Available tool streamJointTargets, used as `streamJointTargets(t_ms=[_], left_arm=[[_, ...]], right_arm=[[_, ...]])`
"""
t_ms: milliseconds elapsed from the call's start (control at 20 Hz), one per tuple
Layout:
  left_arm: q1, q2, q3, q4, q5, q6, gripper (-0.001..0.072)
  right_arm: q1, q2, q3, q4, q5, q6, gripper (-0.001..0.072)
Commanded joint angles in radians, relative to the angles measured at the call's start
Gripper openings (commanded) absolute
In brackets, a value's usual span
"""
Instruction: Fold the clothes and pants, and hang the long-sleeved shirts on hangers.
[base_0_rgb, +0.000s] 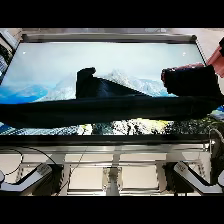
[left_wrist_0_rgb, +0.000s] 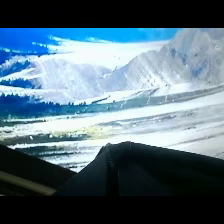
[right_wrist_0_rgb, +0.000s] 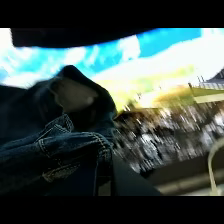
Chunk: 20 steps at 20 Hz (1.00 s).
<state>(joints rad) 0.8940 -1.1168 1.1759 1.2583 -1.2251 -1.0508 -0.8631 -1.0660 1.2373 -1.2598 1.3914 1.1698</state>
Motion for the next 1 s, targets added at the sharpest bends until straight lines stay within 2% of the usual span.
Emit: streamJointTargets(t_ms=[0,250,400,450,500,550,650,700,800,950], left_arm=[[-0.001,0.003,-0.143,0.080,0.000,0.020,0.0023],[-0.001,0.002,-0.249,0.195,-0.011,0.019,0.0024],[-0.001,0.001,-0.256,0.209,-0.021,0.019,0.0024],[-0.001,0.001,-0.256,0.209,-0.022,0.019,0.0034],[-0.001,0.001,-0.256,0.209,-0.023,0.019,0.0098],[-0.001,0.001,-0.256,0.208,-0.022,0.019,0.0184],[-0.002,0.002,-0.245,0.200,-0.016,0.018,0.0192],[-0.004,0.002,-0.225,0.192,-0.014,0.018,0.0192],[-0.022,0.002,-0.141,0.150,0.001,0.014,0.0232],[-0.100,0.001,0.039,-0.062,0.061,0.029,0.0234]], right_arm=[[-0.040,0.042,-0.122,-0.075,0.002,-0.013,0.0035],[-0.072,0.047,-0.280,-0.214,0.022,-0.011,0.0035],[-0.103,0.046,-0.373,-0.245,0.018,-0.012,0.0036],[-0.111,0.043,-0.391,-0.248,0.018,-0.011,0.0037],[-0.116,0.039,-0.397,-0.250,0.024,-0.009,0.0037],[-0.118,0.034,-0.396,-0.262,0.024,0.009,0.0077],[-0.118,0.032,-0.394,-0.268,0.017,0.039,0.0352],[-0.118,0.032,-0.382,-0.275,0.010,0.055,0.0413],[-0.118,0.032,-0.316,-0.283,-0.002,0.073,0.0466],[-0.118,0.032,-0.142,-0.253,-0.077,0.124,0.0480]])
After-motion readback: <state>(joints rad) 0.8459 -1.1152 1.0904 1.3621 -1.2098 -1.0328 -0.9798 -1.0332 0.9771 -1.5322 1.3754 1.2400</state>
